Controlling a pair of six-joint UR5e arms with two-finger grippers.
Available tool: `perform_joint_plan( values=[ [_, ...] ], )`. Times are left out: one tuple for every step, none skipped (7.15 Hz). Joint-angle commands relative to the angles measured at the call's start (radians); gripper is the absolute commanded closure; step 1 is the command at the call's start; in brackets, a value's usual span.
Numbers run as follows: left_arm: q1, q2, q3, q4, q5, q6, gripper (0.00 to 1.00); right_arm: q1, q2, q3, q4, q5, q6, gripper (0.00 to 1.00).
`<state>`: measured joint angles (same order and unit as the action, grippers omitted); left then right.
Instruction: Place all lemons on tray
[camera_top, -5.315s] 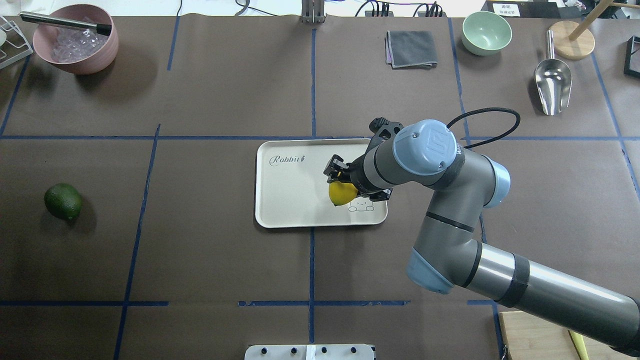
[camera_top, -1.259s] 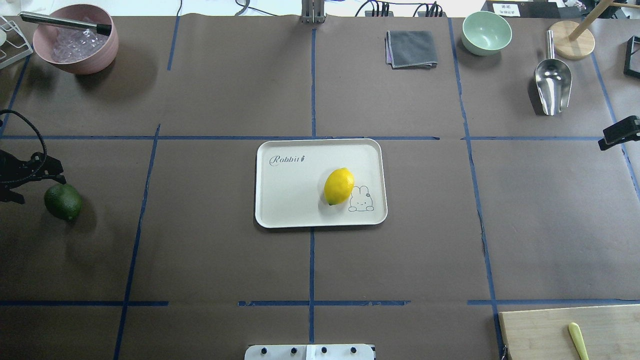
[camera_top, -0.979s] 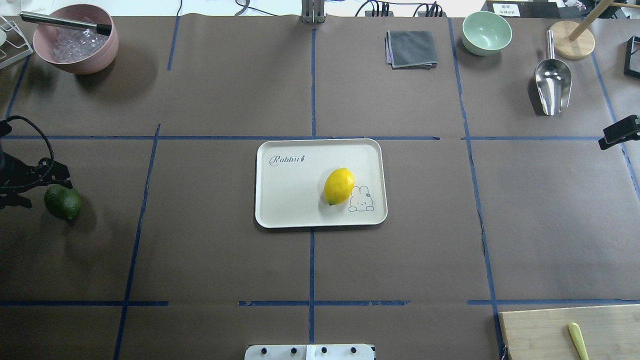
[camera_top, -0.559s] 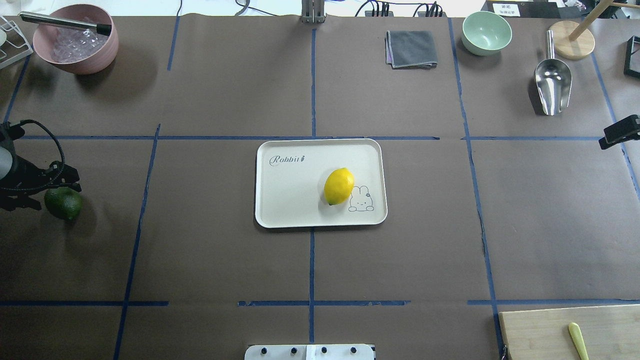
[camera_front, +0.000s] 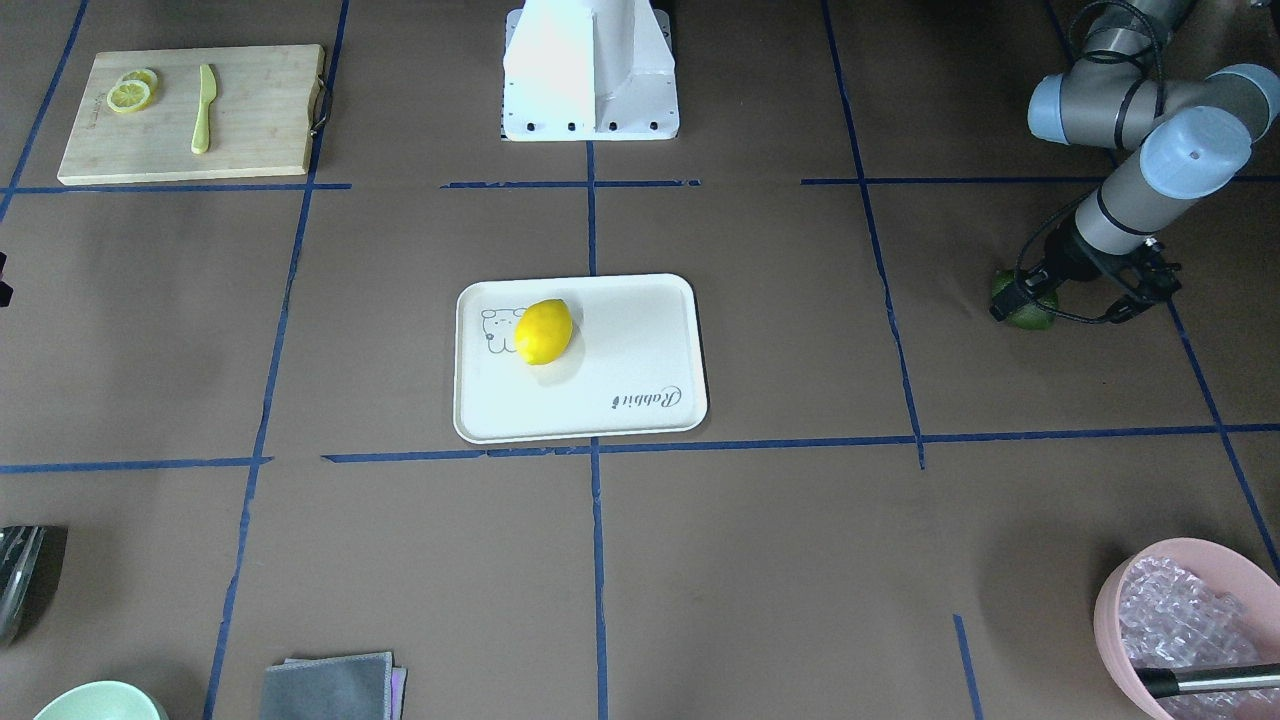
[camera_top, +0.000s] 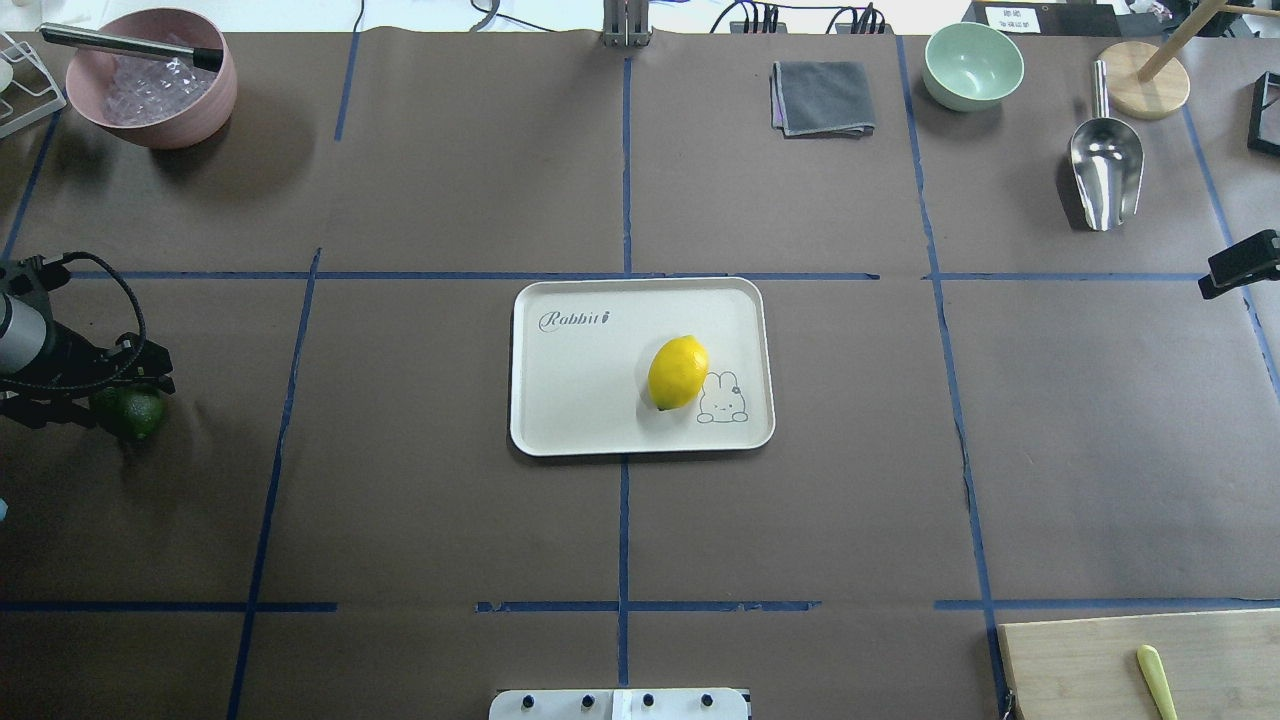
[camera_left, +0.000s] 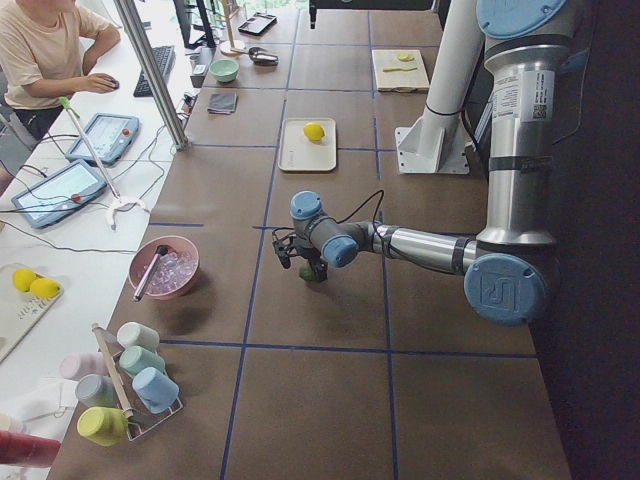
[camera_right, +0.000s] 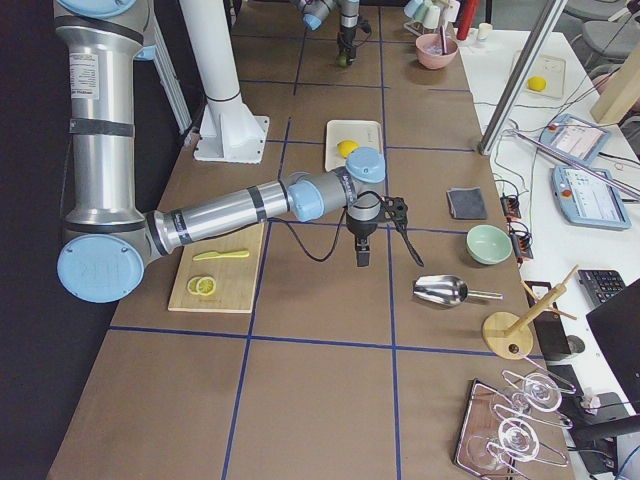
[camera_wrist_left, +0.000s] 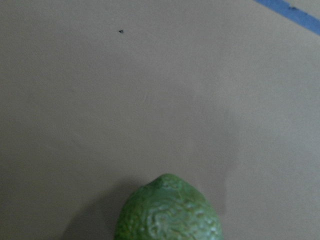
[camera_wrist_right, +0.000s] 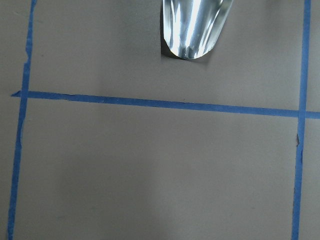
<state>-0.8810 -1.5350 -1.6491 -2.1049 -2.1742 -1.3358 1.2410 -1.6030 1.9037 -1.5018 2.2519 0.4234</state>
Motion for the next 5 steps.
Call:
perform_joint_plan(
  values=[
    [0.008,-0.004,0.005,-0.012,0.001,0.003,0.15,0.0,0.0,0.0,0.0,0.0,0.0,0.01],
    [0.008,-0.017,0.006,-0.012,0.001,0.0,0.58,0.0,0.0,0.0,0.0,0.0,0.002,0.01],
    [0.008,-0.023,-0.007,-0.011,-0.009,-0.002,0.92,0.0,0.0,0.0,0.0,0.0,0.002,0.01],
    [0.008,-0.039,-0.065,-0.003,-0.022,-0.003,0.93,0.0,0.001,0.0,0.0,0.001,0.003,0.01],
    [0.008,-0.125,-0.107,0.005,-0.073,-0.069,0.93,0.0,0.0,0.001,0.0,0.006,0.005,0.01]
  ],
)
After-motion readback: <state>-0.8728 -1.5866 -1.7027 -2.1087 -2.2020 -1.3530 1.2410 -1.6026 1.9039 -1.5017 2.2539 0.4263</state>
